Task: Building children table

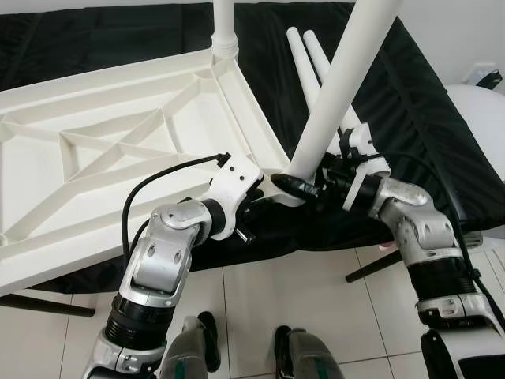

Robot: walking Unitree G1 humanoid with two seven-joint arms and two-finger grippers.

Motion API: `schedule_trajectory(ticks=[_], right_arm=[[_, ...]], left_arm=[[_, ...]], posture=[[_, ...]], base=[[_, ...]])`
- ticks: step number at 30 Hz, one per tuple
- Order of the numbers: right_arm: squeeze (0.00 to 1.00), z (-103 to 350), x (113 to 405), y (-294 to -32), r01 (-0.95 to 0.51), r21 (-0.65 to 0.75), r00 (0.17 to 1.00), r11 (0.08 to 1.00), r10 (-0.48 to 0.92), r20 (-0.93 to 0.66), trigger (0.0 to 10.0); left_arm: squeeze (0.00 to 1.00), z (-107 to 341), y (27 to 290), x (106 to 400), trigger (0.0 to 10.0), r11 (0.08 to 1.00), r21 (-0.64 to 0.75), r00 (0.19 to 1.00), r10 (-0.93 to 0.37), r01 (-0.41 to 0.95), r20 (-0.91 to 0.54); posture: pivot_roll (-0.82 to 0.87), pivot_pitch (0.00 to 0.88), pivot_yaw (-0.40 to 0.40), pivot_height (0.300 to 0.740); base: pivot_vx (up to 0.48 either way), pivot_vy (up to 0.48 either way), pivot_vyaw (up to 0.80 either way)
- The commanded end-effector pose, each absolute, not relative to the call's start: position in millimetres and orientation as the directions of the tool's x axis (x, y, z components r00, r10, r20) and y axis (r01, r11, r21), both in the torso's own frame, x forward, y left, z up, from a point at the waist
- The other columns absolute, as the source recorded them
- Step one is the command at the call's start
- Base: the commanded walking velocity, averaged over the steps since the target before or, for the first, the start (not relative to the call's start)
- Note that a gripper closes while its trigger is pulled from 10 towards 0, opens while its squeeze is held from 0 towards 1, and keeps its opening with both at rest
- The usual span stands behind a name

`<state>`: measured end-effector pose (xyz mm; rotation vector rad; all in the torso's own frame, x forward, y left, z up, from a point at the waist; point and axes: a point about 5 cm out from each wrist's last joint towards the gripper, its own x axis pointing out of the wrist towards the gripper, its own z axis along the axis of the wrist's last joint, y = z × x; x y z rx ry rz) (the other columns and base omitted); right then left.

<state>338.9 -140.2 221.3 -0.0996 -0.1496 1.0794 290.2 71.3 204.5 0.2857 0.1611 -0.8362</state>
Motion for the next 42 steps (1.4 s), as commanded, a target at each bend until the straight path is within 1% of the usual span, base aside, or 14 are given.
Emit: schedule_trajectory(ticks=[1, 4, 5, 8, 9, 16, 22, 27, 31, 32, 33, 35, 39, 42], right_arm=[[0.00, 218, 340, -143, -0.870, -0.164, 0.463, 0.465, 0.885, 0.055, 10.0], [0.00, 220, 343, -145, -0.868, -0.164, 0.463, 0.469, 0.883, 0.072, 10.0], [0.00, 221, 344, -145, -0.869, -0.162, 0.461, 0.468, 0.884, 0.080, 9.4], [0.00, 223, 345, -146, -0.872, -0.162, 0.455, 0.463, 0.887, 0.082, 9.4], [0.00, 224, 346, -147, -0.875, -0.160, 0.449, 0.457, 0.889, 0.086, 0.0], [0.00, 224, 343, -149, -0.892, -0.161, 0.412, 0.422, 0.907, 0.092, 0.0], [0.00, 223, 332, -145, -0.904, -0.163, 0.383, 0.396, 0.918, 0.105, 0.0], [0.00, 219, 326, -142, -0.907, -0.156, 0.378, 0.391, 0.919, 0.108, 0.0], [0.00, 213, 319, -139, -0.901, -0.140, 0.398, 0.412, 0.910, 0.116, 0.0], [0.00, 210, 317, -138, -0.896, -0.136, 0.409, 0.423, 0.905, 0.118, 0.0], [0.00, 206, 315, -135, -0.879, -0.121, 0.447, 0.462, 0.885, 0.131, 0.0], [0.00, 206, 315, -135, -0.879, -0.121, 0.447, 0.462, 0.885, 0.131, 0.0], [0.00, 195, 308, -126, -0.790, -0.069, 0.592, 0.609, 0.788, 0.172, 0.0], [0.00, 194, 306, -124, -0.769, -0.055, 0.619, 0.637, 0.763, 0.187, 0.0]], left_arm=[[0.00, 204, 76, 294, 10.0, 0.703, 0.190, 0.727, -0.646, 0.685, -0.231], [0.00, 204, 76, 294, 10.0, 0.703, 0.190, 0.727, -0.647, 0.686, -0.231], [0.00, 204, 76, 294, 10.0, 0.702, 0.190, 0.726, -0.647, 0.686, -0.231], [0.00, 204, 76, 294, 10.0, 0.701, 0.191, 0.725, -0.648, 0.687, -0.232], [0.00, 204, 75, 294, 10.0, 0.699, 0.191, 0.724, -0.650, 0.689, -0.233], [0.00, 204, 75, 294, 10.0, 0.696, 0.191, 0.721, -0.653, 0.692, -0.234], [0.00, 204, 74, 293, 10.0, 0.698, 0.188, 0.721, -0.652, 0.691, -0.234], [0.00, 203, 74, 293, 10.0, 0.699, 0.186, 0.722, -0.651, 0.690, -0.234], [0.00, 203, 75, 292, 10.0, 0.702, 0.184, 0.724, -0.648, 0.688, -0.234], [0.00, 202, 75, 292, 10.0, 0.703, 0.182, 0.725, -0.648, 0.687, -0.235], [0.00, 202, 75, 291, 10.0, 0.704, 0.181, 0.726, -0.647, 0.686, -0.235], [0.00, 202, 75, 291, 10.0, 0.704, 0.181, 0.726, -0.647, 0.686, -0.235], [0.00, 201, 75, 291, 10.0, 0.705, 0.179, 0.725, -0.646, 0.686, -0.237], [0.00, 201, 75, 290, 10.0, 0.705, 0.179, 0.725, -0.646, 0.687, -0.237]], posture=[[-0.01, 0.211, -0.026, 0.740], [-0.01, 0.211, -0.024, 0.740], [-0.01, 0.212, -0.023, 0.740], [-0.01, 0.212, -0.023, 0.740], [-0.02, 0.214, -0.022, 0.740], [-0.02, 0.218, -0.022, 0.740], [-0.02, 0.225, -0.029, 0.740], [-0.02, 0.225, -0.035, 0.740], [-0.02, 0.227, -0.039, 0.740], [-0.02, 0.227, -0.040, 0.740], [-0.02, 0.227, -0.043, 0.740], [-0.02, 0.227, -0.043, 0.740], [-0.02, 0.226, -0.041, 0.740], [-0.02, 0.226, -0.041, 0.740]], base=[[0.000, 0.000, 0.00], [0.000, 0.000, 0.00], [0.000, 0.000, 0.00], [0.000, 0.000, 0.00], [0.000, 0.000, 0.00], [0.000, 0.000, 0.00], [0.000, 0.000, 0.00], [0.000, 0.000, 0.00], [0.000, 0.000, 0.00], [0.000, 0.000, 0.00], [0.000, 0.000, 0.00], [0.000, 0.000, 0.00], [0.000, 0.000, 0.00], [0.000, 0.000, 0.00]])
